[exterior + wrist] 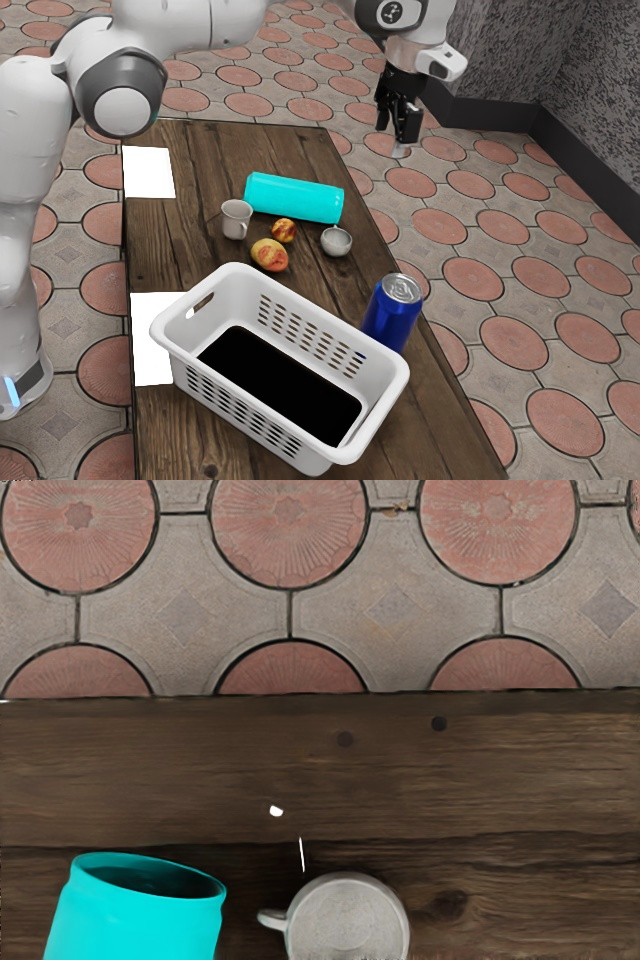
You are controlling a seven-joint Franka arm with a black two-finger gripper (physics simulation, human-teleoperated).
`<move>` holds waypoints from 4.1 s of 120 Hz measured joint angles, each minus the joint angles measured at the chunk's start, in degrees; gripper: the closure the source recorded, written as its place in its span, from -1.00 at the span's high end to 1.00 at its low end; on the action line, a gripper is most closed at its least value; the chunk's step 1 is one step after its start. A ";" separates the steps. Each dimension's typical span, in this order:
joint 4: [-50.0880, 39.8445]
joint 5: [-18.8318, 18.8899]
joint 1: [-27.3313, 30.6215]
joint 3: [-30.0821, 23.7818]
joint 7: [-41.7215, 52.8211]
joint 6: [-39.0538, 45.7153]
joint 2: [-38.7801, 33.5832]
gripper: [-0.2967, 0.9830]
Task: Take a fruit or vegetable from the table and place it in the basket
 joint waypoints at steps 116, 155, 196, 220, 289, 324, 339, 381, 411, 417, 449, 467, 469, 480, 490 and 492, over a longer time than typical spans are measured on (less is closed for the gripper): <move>-29.59 7.65 -0.07 -5.19 19.38 13.21 -11.41 0.54; -28.49 8.69 0.47 -3.30 33.21 24.71 -3.82 0.54; -28.93 8.21 0.12 -9.25 40.80 27.70 -2.56 0.54; -41.52 7.47 0.24 -8.51 43.00 28.53 -12.14 0.54; -57.16 5.43 0.03 -12.66 45.94 28.99 -22.85 0.54; -58.93 5.19 0.61 -12.40 46.45 29.49 -23.62 0.54; -61.14 5.17 0.55 -11.98 46.49 29.18 -26.42 0.54; -65.75 5.16 0.70 -11.00 46.31 27.92 -30.80 0.54; -66.53 5.55 0.72 -8.71 46.15 27.34 -31.35 0.54; -66.52 5.67 0.68 -8.20 46.12 27.37 -31.27 0.54; -66.70 5.95 0.71 -7.39 45.98 28.46 -29.73 0.54; -67.64 5.98 0.71 -7.38 45.92 29.67 -29.35 0.54; -67.69 5.98 0.71 -7.38 45.91 29.79 -29.28 0.54; -67.86 5.97 0.70 -7.05 45.88 30.45 -28.84 0.54; -67.91 5.98 0.73 -6.64 45.86 30.95 -28.42 0.54; -67.91 5.98 0.73 -6.60 45.85 31.04 -28.32 0.54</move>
